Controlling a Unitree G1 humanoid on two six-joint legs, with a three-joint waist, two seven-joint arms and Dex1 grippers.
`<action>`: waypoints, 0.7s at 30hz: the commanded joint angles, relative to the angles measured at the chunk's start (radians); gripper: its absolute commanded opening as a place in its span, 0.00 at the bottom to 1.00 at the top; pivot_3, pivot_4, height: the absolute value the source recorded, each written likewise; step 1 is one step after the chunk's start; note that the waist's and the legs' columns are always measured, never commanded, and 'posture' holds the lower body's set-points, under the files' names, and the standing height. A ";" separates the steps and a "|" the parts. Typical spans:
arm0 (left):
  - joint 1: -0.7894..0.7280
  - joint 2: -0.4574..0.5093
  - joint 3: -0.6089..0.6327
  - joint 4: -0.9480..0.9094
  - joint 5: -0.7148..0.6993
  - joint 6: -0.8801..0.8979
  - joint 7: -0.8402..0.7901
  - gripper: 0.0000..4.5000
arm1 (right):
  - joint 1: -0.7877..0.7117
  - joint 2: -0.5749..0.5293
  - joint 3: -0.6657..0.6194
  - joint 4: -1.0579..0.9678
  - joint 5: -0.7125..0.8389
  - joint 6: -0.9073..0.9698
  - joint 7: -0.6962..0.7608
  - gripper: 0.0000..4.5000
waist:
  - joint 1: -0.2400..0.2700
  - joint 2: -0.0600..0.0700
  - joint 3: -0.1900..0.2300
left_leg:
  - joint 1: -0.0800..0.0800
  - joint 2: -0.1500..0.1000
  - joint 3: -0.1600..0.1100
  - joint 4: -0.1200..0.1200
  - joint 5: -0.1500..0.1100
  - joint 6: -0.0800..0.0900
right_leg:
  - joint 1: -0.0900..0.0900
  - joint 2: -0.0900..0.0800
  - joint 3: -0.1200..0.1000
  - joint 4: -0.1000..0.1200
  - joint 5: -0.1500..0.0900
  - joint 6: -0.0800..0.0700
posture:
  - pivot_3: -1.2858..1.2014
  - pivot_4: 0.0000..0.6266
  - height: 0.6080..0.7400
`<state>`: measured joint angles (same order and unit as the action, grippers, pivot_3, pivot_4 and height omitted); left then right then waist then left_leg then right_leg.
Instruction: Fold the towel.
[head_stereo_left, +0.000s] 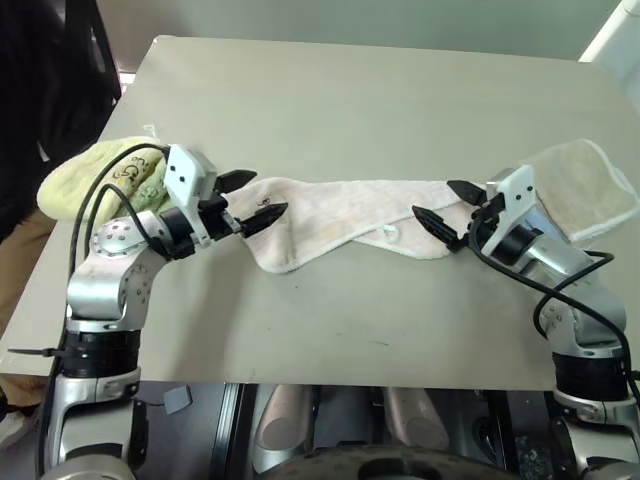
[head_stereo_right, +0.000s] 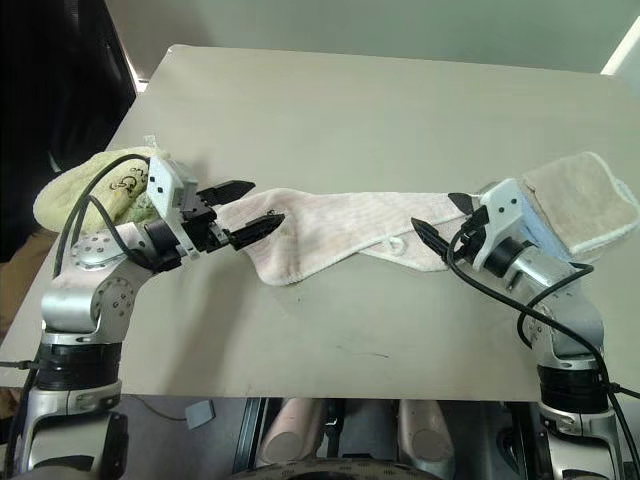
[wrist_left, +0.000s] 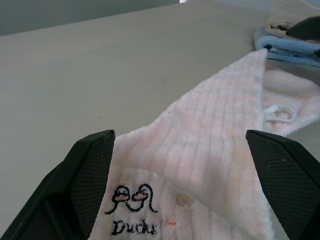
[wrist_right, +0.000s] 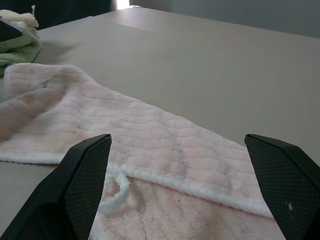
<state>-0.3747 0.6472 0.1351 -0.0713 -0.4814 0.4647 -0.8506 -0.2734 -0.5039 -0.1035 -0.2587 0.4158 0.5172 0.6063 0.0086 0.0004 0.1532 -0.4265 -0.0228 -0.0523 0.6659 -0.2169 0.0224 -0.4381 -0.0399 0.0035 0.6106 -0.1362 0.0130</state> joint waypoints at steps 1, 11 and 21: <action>-0.018 0.031 -0.015 -0.008 0.011 -0.036 -0.059 1.00 | -0.033 -0.006 -0.018 0.003 -0.013 -0.029 -0.013 1.00 | 0.000 0.000 0.000 | 0.000 0.000 0.000 0.000 0.001 0.001 | 0.000 0.000 0.000 0.000 0.000 0.000 | 0.52 0.24 0.97; -0.051 0.263 -0.137 0.070 0.099 -0.204 -0.469 1.00 | -0.029 -0.004 -0.003 0.011 -0.017 -0.024 -0.011 1.00 | 0.000 0.000 0.000 | -0.003 0.000 -0.001 0.000 -0.002 -0.002 | -0.003 0.000 0.000 0.000 -0.001 0.000 | 0.52 0.24 0.97; -0.173 0.411 -0.361 0.189 0.279 -0.567 -0.764 1.00 | -0.028 0.020 0.006 0.009 -0.033 -0.026 -0.028 1.00 | 0.001 0.002 -0.001 | -0.012 0.000 -0.002 0.001 -0.004 -0.006 | -0.012 0.000 0.000 0.001 0.000 -0.001 | 0.52 0.24 0.97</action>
<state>-0.5269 1.0466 -0.2085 0.1113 -0.2235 -0.0375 -1.5497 -0.2942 -0.4846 -0.0883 -0.2243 0.3862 0.5105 0.5895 0.0093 0.0027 0.1519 -0.4387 -0.0228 -0.0547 0.6667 -0.2209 0.0166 -0.4503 -0.0400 0.0032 0.6123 -0.1360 0.0118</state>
